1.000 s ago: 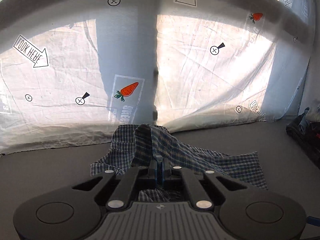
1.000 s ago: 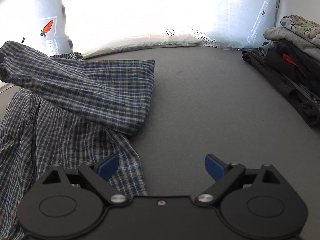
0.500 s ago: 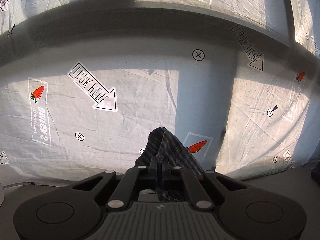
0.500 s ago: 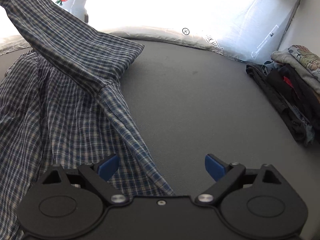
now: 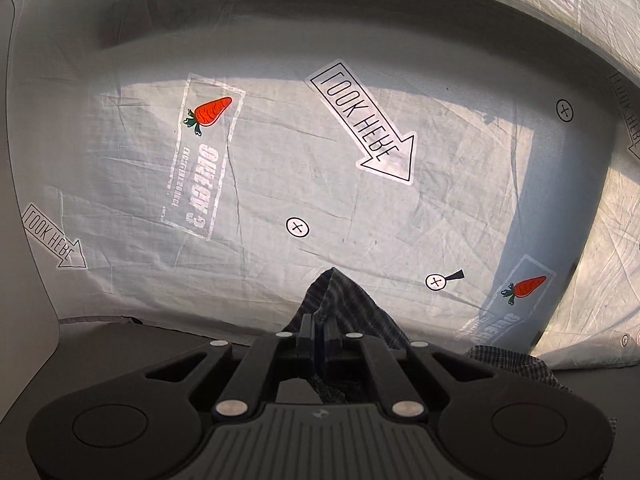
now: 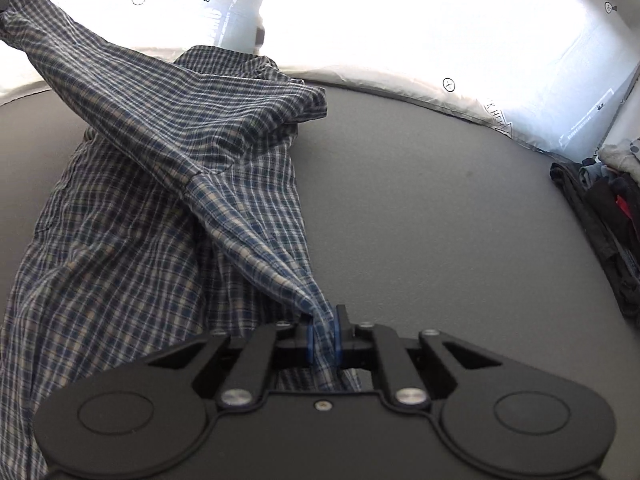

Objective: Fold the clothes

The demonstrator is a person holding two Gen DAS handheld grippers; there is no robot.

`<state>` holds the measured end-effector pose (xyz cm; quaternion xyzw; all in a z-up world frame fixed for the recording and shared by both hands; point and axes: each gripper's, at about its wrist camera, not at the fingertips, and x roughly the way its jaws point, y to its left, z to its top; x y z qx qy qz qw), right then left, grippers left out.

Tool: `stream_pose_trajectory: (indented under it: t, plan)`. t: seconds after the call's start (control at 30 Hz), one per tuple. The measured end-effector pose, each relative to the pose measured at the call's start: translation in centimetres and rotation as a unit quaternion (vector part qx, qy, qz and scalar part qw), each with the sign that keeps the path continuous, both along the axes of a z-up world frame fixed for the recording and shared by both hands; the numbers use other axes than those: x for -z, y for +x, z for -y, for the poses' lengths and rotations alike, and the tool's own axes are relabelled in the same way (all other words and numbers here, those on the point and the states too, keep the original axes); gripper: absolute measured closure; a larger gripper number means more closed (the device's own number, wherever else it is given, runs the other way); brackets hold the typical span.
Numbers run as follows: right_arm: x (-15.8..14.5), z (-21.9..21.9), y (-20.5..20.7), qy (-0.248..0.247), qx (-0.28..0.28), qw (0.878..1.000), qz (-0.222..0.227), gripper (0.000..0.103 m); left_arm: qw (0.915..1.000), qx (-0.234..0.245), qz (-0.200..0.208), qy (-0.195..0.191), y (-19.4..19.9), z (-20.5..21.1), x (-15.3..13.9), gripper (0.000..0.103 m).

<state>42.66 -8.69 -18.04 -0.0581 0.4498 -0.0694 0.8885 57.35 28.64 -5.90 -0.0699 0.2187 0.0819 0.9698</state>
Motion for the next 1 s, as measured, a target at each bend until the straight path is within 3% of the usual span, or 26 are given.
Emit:
stream_pose_trajectory:
  t: [0.1,0.17,0.2,0.23,0.3,0.33,0.43,0.53,0.77,0.87,1.0]
  plan:
    - [0.4,-1.1,0.2,0.026,-0.003,1.000,-0.007,0.091,0.9985,-0.035,-0.042,-0.012,-0.2,-2.2,2.6,0.099]
    - [0.7,-1.5,0.1,0.036,-0.001,0.999,-0.013,0.073,0.9954,-0.042,-0.086,0.006,-0.5,-2.6,5.1,0.098]
    - [0.8,-1.7,-0.1,0.039,0.002,0.999,-0.015,0.056,0.9930,-0.045,-0.108,0.015,-0.6,-2.8,6.4,0.098]
    - [0.8,-1.8,-0.4,0.041,0.002,0.999,-0.014,0.051,0.9901,-0.049,-0.130,0.024,-0.8,-3.0,7.7,0.093]
    - [0.5,-1.9,-0.7,0.048,-0.005,0.999,-0.016,0.051,0.9829,-0.053,-0.173,0.037,-1.9,-3.0,10.0,0.090]
    - [0.4,-1.7,-1.0,0.051,-0.004,0.999,-0.016,0.051,0.9805,-0.055,-0.186,0.030,-2.8,-3.0,10.7,0.082]
    - [-0.3,-0.7,-2.1,0.071,0.006,0.997,-0.011,0.046,0.9767,-0.066,-0.204,-0.009,-6.1,-2.5,11.4,0.065]
    - [-0.7,0.3,-3.6,0.090,0.012,0.996,-0.006,0.041,0.9728,-0.067,-0.216,-0.050,-9.7,-1.7,11.8,0.054]
    - [-0.5,2.0,-7.8,0.121,0.015,0.992,-0.010,0.040,0.9634,0.045,-0.254,-0.074,-18.4,8.3,12.3,0.048]
    - [-0.4,2.4,-9.7,0.116,0.005,0.993,-0.012,0.040,0.9568,0.101,-0.266,-0.060,-21.8,13.4,12.2,0.046]
    - [-0.1,3.4,-12.2,0.118,-0.013,0.993,-0.017,0.041,0.9464,0.137,-0.289,-0.049,-24.8,17.4,12.6,0.046]
